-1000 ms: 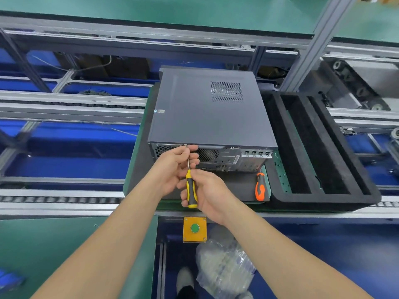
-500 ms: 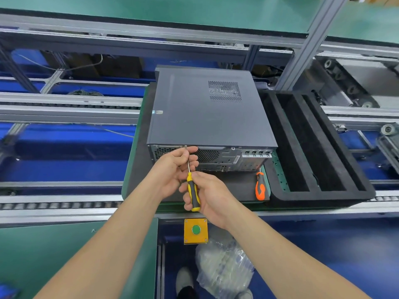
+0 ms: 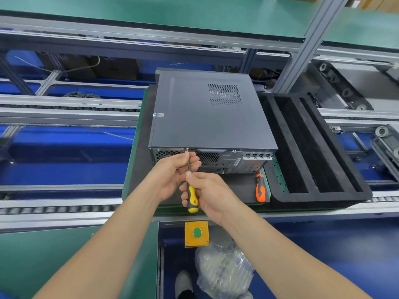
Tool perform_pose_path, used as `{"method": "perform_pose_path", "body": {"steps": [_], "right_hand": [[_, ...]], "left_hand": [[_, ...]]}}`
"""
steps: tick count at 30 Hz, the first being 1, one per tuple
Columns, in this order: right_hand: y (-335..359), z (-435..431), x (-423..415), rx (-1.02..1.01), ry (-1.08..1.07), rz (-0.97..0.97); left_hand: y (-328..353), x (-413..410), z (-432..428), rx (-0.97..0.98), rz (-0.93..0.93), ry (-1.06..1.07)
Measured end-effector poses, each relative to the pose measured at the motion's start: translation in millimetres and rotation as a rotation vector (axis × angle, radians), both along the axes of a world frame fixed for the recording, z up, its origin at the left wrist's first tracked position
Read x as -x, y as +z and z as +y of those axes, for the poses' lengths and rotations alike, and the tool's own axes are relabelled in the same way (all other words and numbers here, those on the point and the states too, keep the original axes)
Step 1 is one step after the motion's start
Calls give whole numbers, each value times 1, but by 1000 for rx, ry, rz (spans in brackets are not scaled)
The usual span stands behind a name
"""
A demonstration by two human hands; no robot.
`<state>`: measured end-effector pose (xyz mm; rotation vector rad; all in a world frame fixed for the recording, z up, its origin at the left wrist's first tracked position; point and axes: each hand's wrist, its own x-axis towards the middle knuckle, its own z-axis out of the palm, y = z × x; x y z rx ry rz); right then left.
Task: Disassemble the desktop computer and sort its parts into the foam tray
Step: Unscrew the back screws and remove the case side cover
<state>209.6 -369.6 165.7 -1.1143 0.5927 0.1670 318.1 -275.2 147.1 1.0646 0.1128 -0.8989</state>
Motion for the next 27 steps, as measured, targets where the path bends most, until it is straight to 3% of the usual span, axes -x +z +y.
{"method": "perform_pose_path", "body": {"steps": [7, 14, 16, 19, 23, 27], "right_hand": [[6, 6, -10, 225, -84, 104], [3, 8, -7, 689, -1, 47], [0, 7, -4, 593, -19, -2], [-2, 2, 1, 295, -36, 5], [4, -13, 7, -184, 212, 101], [2, -27, 12, -344, 337, 9]], "left_hand": [[0, -2, 4, -81, -15, -12], [4, -1, -2, -202, -134, -49], [5, -3, -3, -213, -111, -10], [5, -6, -4, -208, -69, 6], [5, -5, -8, -194, 50, -40], [5, -8, -7, -125, 147, -44]]}}
